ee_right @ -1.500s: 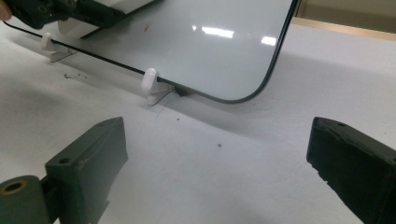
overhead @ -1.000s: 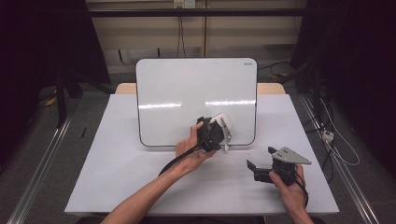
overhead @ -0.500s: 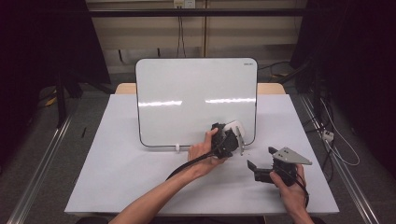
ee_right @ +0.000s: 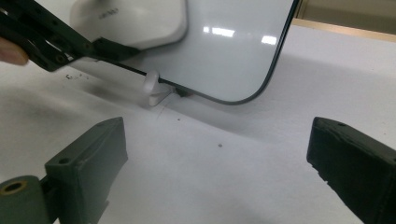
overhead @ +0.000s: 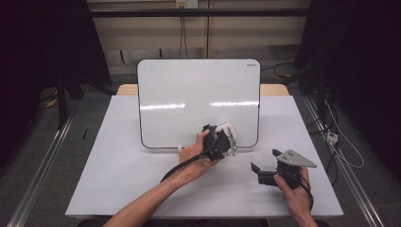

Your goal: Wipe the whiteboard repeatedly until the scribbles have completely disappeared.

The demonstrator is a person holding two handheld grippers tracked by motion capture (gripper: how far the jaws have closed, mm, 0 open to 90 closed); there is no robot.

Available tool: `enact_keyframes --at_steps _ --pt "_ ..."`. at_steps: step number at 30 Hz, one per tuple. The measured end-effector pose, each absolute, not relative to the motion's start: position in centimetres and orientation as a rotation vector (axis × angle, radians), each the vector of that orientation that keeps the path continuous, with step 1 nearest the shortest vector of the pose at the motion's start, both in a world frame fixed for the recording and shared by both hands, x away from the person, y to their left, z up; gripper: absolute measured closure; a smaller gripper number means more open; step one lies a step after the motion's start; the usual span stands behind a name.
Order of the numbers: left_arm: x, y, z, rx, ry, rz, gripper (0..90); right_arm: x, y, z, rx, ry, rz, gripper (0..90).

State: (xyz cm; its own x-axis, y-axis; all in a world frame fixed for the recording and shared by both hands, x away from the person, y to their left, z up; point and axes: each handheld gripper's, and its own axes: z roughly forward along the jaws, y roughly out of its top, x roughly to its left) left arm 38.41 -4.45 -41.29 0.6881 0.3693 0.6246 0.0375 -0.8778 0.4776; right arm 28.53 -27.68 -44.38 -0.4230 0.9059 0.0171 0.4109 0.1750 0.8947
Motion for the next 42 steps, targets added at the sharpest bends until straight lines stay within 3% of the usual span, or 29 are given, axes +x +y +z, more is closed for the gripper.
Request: enact_keyframes --at_steps 11,17,31,42 --pt "39.7 -1.2 -40.2 2.396 0.444 1.028 31.2 28.5 -27.6 -44.4 1.241 1.921 1.201 5.0" --pt "39.7 -0.9 -40.0 2.415 0.422 1.043 31.2 28.6 -27.6 -44.4 1.242 1.920 1.203 5.0" --pt "39.9 1.0 -39.8 2.282 0.475 0.879 31.2 28.8 -27.2 -44.4 1.243 1.924 1.196 5.0" --pt "39.0 2.3 -38.5 2.202 0.526 0.829 31.2 28.7 -27.2 -44.4 1.232 1.923 1.206 4.9"
